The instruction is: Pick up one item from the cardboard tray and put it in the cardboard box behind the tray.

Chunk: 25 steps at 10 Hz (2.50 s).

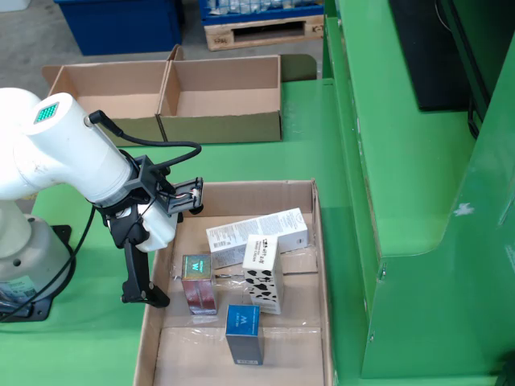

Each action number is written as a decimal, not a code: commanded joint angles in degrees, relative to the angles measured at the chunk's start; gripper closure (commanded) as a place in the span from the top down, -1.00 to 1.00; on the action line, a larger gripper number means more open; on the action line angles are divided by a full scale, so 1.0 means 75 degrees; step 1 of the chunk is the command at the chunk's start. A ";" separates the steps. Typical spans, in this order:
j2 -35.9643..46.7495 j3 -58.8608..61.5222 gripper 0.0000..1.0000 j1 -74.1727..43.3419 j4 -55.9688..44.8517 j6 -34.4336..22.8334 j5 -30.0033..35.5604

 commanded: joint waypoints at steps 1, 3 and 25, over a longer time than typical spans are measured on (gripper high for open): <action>0.0129 0.0188 1.00 -0.0011 0.0083 -0.0012 0.0011; 0.0129 0.0188 1.00 -0.0011 0.0083 -0.0012 0.0011; -0.1689 0.1424 1.00 0.0137 0.0042 0.0008 0.0171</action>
